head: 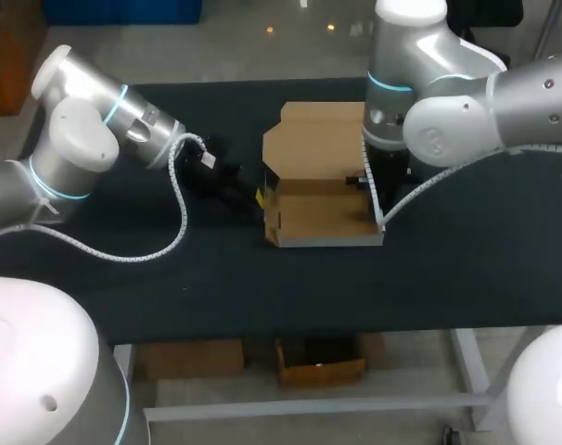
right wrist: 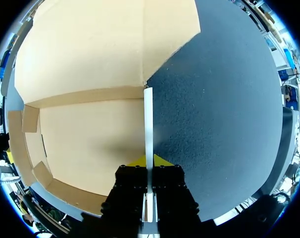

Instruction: Assemble the packaging by folding the flat box into shape, placing the metal phone stand inside, and closing the box properly

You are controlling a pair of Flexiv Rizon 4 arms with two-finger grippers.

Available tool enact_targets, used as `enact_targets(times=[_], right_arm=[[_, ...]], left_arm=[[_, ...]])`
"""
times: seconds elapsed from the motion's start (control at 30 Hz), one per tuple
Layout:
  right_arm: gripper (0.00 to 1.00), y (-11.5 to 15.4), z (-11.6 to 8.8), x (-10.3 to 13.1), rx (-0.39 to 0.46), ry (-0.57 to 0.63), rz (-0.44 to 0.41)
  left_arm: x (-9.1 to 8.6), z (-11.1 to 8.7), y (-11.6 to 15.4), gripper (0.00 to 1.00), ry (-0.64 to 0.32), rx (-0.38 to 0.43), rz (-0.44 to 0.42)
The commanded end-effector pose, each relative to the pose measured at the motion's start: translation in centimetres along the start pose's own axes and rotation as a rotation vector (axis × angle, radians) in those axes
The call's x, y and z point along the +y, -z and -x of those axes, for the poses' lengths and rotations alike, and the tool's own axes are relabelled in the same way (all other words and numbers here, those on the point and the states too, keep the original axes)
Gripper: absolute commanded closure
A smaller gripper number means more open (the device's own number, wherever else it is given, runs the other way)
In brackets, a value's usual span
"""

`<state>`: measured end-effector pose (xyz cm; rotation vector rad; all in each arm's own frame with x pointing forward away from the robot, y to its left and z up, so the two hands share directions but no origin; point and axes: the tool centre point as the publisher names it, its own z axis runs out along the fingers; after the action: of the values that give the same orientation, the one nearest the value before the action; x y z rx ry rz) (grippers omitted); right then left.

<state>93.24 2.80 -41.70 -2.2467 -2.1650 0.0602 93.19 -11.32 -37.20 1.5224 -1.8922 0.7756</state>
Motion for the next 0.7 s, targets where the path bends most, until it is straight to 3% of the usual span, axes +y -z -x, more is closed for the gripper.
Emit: enact_targets(times=[0.03,0.7], right_arm=[[1.00,0.0,-0.1,0.0,-0.001,0.001,-0.002],[1.00,0.0,-0.1,0.0,-0.001,0.001,-0.002]], left_arm=[[-0.3,-1.1,-0.6,0.65,-0.003,-0.010,0.000],[-0.6,-3.3,-2.6,0.62,-0.011,-0.105,-0.045]])
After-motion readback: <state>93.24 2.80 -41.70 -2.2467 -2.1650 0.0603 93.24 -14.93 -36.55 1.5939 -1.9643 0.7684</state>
